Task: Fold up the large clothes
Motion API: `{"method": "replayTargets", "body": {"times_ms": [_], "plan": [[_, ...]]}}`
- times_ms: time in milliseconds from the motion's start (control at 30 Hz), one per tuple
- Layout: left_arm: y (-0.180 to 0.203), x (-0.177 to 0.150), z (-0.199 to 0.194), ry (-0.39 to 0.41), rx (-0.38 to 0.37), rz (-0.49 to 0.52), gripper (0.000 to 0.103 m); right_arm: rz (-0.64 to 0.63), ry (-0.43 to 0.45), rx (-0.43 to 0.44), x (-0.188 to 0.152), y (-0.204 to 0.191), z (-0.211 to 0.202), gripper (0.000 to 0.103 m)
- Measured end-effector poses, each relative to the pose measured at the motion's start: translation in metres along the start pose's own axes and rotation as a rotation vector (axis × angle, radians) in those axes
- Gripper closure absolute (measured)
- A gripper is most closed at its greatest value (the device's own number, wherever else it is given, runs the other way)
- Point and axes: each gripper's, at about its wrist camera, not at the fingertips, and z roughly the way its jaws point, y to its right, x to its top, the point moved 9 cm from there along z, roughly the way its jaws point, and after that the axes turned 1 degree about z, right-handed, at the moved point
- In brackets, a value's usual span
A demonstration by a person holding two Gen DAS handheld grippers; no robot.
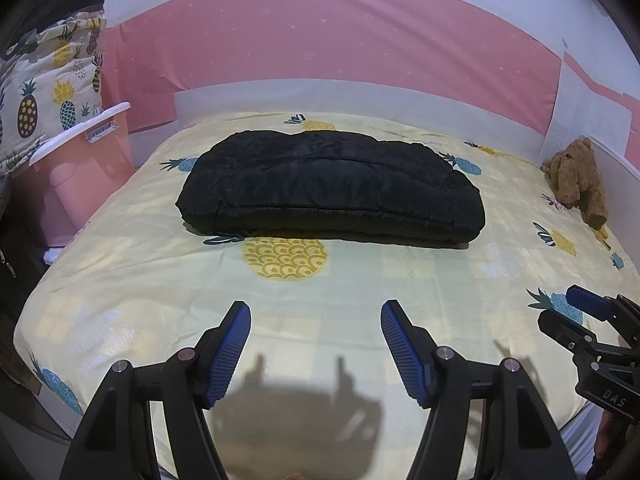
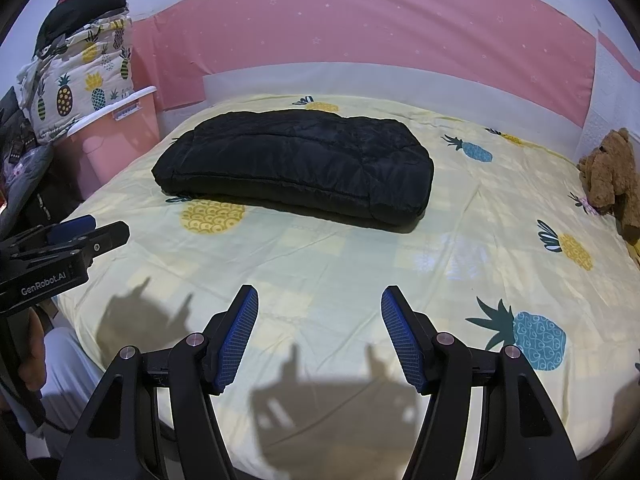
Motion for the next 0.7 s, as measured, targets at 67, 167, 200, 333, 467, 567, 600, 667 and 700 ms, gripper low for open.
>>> {"method": "replayTargets", "body": {"times_ms": [67, 167, 200, 333, 467, 567, 600, 667, 700], "plan": [[-0.0003, 0.0005, -0.0008, 0.005, 0.004, 0.004, 0.036, -0.001, 0.0, -0.002, 0.0002, -0.0002, 0.0002, 0.039], [-0.0005, 0.0013, -0.0006, 0.006, -0.006, -0.003, 0.036, -0.001, 0.0, -0.001, 0.0, 0.0005, 0.0001, 0.039], [-0.0002, 0.0017, -0.0009, 0.008, -0.003, -0.001, 0.036, 0.0, -0.001, -0.002, 0.0002, 0.0, 0.0005, 0.039], [0.0, 0.002, -0.0002, 0.008, 0.006, 0.007, 0.036, 0.002, -0.003, -0.004, 0.0005, -0.0009, 0.0015, 0.039], [0.0016, 0.0018, 0.001, 0.009, 0.017, 0.014, 0.036, 0.002, -0.004, -0.004, 0.0011, -0.0019, 0.0024, 0.039], [0.0022, 0.0018, 0.0012, 0.014, 0.023, 0.018, 0.036, 0.004, -0.006, -0.006, 0.0009, -0.0023, 0.0029, 0.039], [0.0025, 0.002, 0.0009, 0.018, 0.026, 0.019, 0.036, 0.004, -0.007, -0.006, 0.0007, -0.0022, 0.0032, 0.039], [0.0022, 0.0019, 0.0, 0.025, 0.033, 0.019, 0.036, 0.004, -0.008, -0.006, 0.0005, -0.0021, 0.0036, 0.039], [0.0018, 0.002, 0.0001, 0.025, 0.036, 0.015, 0.036, 0.004, -0.008, -0.006, 0.0005, -0.0021, 0.0042, 0.039]]}}
